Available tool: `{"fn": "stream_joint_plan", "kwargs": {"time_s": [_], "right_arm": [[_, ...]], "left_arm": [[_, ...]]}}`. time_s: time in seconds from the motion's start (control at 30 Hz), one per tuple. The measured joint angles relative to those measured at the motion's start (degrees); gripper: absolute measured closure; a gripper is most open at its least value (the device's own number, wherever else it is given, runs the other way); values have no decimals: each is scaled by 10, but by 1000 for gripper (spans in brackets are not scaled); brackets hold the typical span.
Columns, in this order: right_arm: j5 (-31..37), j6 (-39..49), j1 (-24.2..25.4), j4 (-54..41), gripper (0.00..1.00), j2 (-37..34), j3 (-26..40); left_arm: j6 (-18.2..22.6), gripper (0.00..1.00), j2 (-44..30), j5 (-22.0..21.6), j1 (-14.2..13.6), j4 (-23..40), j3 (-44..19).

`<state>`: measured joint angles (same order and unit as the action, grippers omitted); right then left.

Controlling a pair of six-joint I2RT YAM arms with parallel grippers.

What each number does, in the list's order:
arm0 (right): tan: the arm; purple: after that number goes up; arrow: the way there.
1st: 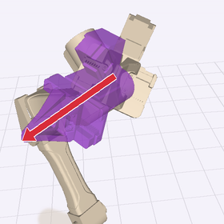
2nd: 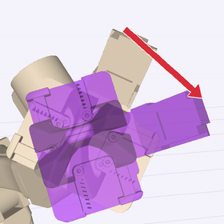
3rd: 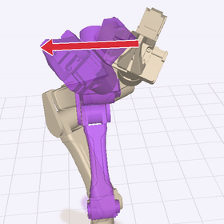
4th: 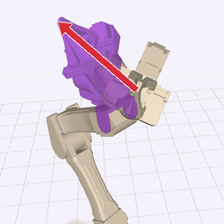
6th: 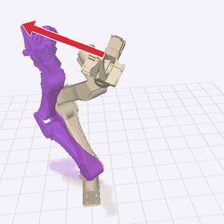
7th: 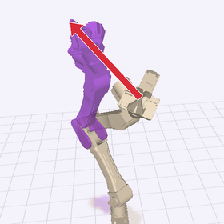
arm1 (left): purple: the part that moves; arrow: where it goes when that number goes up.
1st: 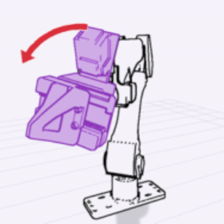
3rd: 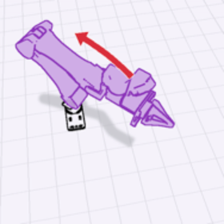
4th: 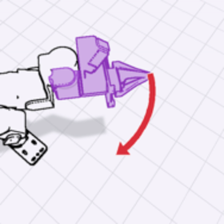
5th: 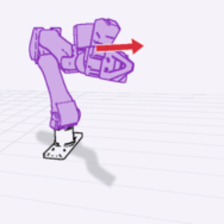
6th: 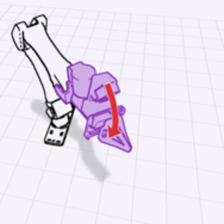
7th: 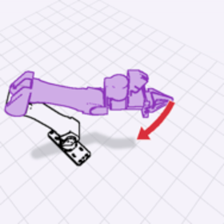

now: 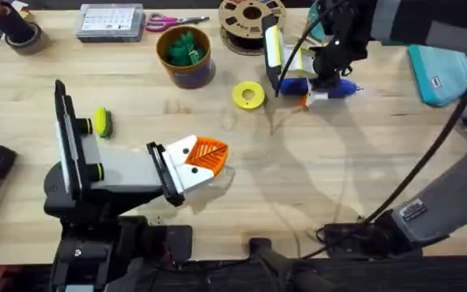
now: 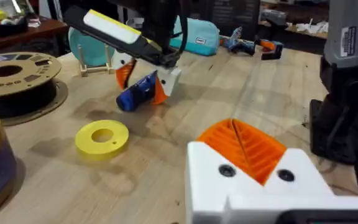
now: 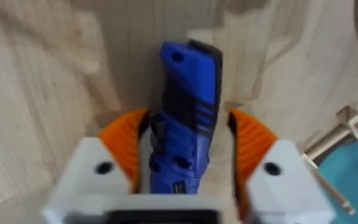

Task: Pick up the gripper from the table and insert it into the empty holder that is missing its gripper. Then pick up a screw, insert it into the mounting hole, and use the screwdriver to tighten it. Finally, clean up the table by picking up the vegetable and placing it into the bucket.

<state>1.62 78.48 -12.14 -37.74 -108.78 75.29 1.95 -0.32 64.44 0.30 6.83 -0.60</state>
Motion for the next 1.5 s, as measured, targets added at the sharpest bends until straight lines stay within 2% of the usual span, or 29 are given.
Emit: {"fn": "stream_joint_plan", "kwargs": {"time_s": [0.07, 0.1, 0.33, 0.4, 0.53, 0.57, 0.8, 0.87, 0.97, 1.07, 1.17, 1.27, 1.37, 1.5], "right_arm": [[1, 1, 0, 3, 65, 2, 0], [1, 2, 0, 2, 22, 3, 0], [3, 1, -1, -10, 4, 13, 0], [3, -10, -3, -11, 4, 28, 0], [3, -54, -15, -11, 4, 80, 0], [3, -66, -19, -11, 4, 93, 0], [2, -188, -41, 0, 3, 176, 0], [2, -242, -44, 13, 3, 197, 0], [2, -334, -48, 35, 4, 230, 0], [2, -418, -55, 46, 4, 269, 0], [0, -496, -67, 42, 4, 309, 0], [-24, -562, -77, 19, 4, 340, 0], [-60, -619, -81, -6, 4, 352, 0], [-96, -678, -81, -18, 4, 351, -8]], "left_arm": [[0, 998, 0, 0, 0, 0, 0], [0, 998, 0, 0, 0, 0, 0], [0, 992, 0, 0, 0, 0, 0], [3, 743, 0, -1, 0, 0, 0], [2, 112, 0, -2, 0, 0, 0], [2, 43, 0, -2, 0, 0, 0], [2, 15, 0, -7, 0, -4, 0], [-4, 15, 0, -20, 0, -29, 2], [-53, 15, 0, -55, 0, -111, 2], [-102, 15, 0, -102, 0, -122, -3], [-120, 15, 0, -146, 0, -95, -28], [-116, 15, -16, -190, 0, -52, -83], [-87, 15, -59, -235, 0, 9, -151], [-31, 16, -152, -292, 0, 138, -238]]}}
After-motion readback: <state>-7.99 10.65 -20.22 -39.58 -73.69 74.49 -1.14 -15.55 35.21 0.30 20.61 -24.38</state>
